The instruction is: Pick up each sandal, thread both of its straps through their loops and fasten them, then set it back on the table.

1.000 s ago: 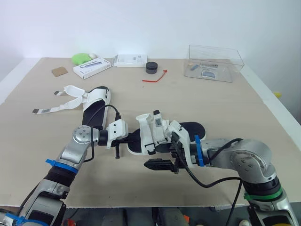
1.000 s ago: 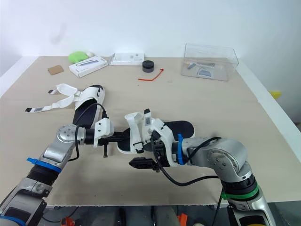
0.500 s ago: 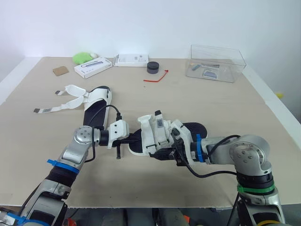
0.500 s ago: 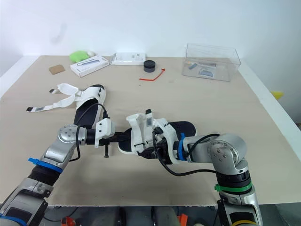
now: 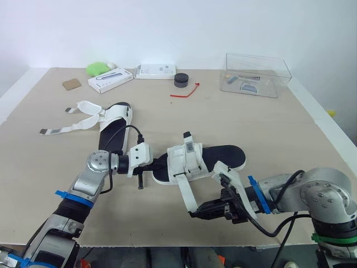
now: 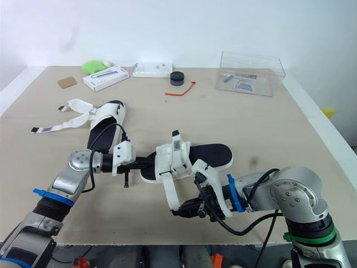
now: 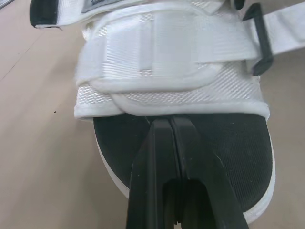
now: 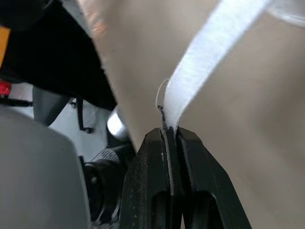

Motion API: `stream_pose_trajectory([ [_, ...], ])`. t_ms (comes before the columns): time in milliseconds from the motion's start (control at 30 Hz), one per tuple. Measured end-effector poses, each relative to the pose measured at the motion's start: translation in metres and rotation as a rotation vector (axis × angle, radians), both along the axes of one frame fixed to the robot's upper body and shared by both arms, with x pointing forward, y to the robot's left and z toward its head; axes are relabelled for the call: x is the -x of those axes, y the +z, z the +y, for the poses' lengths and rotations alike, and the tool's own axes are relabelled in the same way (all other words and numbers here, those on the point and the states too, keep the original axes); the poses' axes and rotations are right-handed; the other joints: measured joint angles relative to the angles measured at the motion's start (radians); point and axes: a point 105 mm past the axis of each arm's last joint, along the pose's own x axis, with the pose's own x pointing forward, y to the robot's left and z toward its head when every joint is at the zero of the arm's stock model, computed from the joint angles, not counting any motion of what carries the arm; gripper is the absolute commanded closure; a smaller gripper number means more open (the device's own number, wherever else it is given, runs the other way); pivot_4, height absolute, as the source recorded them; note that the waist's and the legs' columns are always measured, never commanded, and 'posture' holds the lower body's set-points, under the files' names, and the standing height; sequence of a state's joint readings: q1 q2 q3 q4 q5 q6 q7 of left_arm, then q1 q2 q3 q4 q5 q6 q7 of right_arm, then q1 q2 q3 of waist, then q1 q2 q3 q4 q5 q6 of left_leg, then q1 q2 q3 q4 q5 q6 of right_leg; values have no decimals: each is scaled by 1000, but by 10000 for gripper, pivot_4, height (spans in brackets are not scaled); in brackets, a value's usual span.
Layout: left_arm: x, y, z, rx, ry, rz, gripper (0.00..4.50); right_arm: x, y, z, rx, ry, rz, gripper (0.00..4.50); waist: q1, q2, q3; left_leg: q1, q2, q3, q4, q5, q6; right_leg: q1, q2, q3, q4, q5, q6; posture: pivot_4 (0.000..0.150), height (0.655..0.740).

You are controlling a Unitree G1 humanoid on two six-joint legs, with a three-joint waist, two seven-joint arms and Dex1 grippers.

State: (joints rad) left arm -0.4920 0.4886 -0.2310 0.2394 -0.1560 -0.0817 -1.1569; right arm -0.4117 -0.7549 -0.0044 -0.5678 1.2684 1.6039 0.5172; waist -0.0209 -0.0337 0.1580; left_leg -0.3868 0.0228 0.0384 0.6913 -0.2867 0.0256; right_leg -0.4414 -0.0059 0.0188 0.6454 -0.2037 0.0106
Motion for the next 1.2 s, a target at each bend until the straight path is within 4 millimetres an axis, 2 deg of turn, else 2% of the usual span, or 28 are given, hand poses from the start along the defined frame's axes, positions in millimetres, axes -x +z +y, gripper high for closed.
stream_pose_trajectory([
  [233,3,0,-3,-5,-22,-2,45000,11,9,-5,-24,41,3,43665,1,0,0,-1,-1,0,-1,-1,1,0,-1,0,-1,-1,1,1500,7400],
  [300,3,0,-3,-5,-21,-2,45000,10,10,-4,-31,43,-7,38742,1,0,0,-1,-1,0,-1,-1,1,0,-1,0,-1,-1,1,1500,7400],
  [333,3,0,-3,-5,-20,-1,45000,13,11,-2,-40,66,-13,33385,1,0,0,-1,-1,0,-1,-1,1,0,-1,0,-1,-1,1,1500,7400],
  [367,3,0,-3,-5,-19,0,45000,17,12,0,-42,92,-19,31635,1,0,0,-1,-1,0,-1,-1,1,0,-1,0,-1,-1,1,1500,7400],
  [433,2,0,-3,-6,-18,0,45000,19,15,0,-40,109,-38,22817,1,0,0,0,-1,0,0,-1,1,0,-1,0,-1,-1,1,1500,7400],
  [500,2,-1,-2,-6,-16,3,45000,19,19,-2,-21,123,-71,16416,1,0,0,0,-1,0,0,-1,1,0,-1,0,-1,-1,1,1500,7400],
  [567,2,-1,-2,-6,-15,4,45000,19,23,-3,-2,141,-110,6018,1,0,0,1,-1,0,0,-1,1,0,-1,0,-1,-1,1,1500,7400],
  [633,1,-1,-2,-5,-14,4,45000,15,29,-6,36,154,-177,403,1,1,0,1,-1,0,0,-1,1,1,-1,0,-1,-1,1,1500,7400],
  [733,0,-2,-2,-4,-14,5,45000,-9,42,-10,97,152,-427,403,1,1,0,1,-1,0,0,-1,1,0,-1,0,-1,-1,1,1500,7400],
  [767,-1,-1,-2,-3,-14,5,45000,-22,48,-8,96,160,-573,403,1,0,0,2,-1,1,0,0,1,1,-1,0,-1,-1,1,1500,7400],
  [900,-1,-2,-4,4,-18,4,45000,-44,56,5,102,305,-999,403,1,0,0,2,-1,1,0,0,0,0,-1,-1,-1,-1,2,1500,7400],
  [933,-1,-2,-5,6,-18,4,45000,-45,54,7,99,337,-1054,403,2,0,0,2,-1,1,0,0,0,0,-1,0,0,-1,2,1500,7400],
  [1100,-2,-2,-6,10,-20,4,45000,-53,29,12,145,701,-1608,403,2,0,0,3,-3,6,1,0,0,0,-2,2,0,1,4,1500,7400],
  [1200,-3,-2,-6,11,-19,6,45000,-49,13,6,140,882,-1760,403,2,0,0,4,-3,9,1,0,-1,0,-3,4,0,2,5,1500,7400],
])
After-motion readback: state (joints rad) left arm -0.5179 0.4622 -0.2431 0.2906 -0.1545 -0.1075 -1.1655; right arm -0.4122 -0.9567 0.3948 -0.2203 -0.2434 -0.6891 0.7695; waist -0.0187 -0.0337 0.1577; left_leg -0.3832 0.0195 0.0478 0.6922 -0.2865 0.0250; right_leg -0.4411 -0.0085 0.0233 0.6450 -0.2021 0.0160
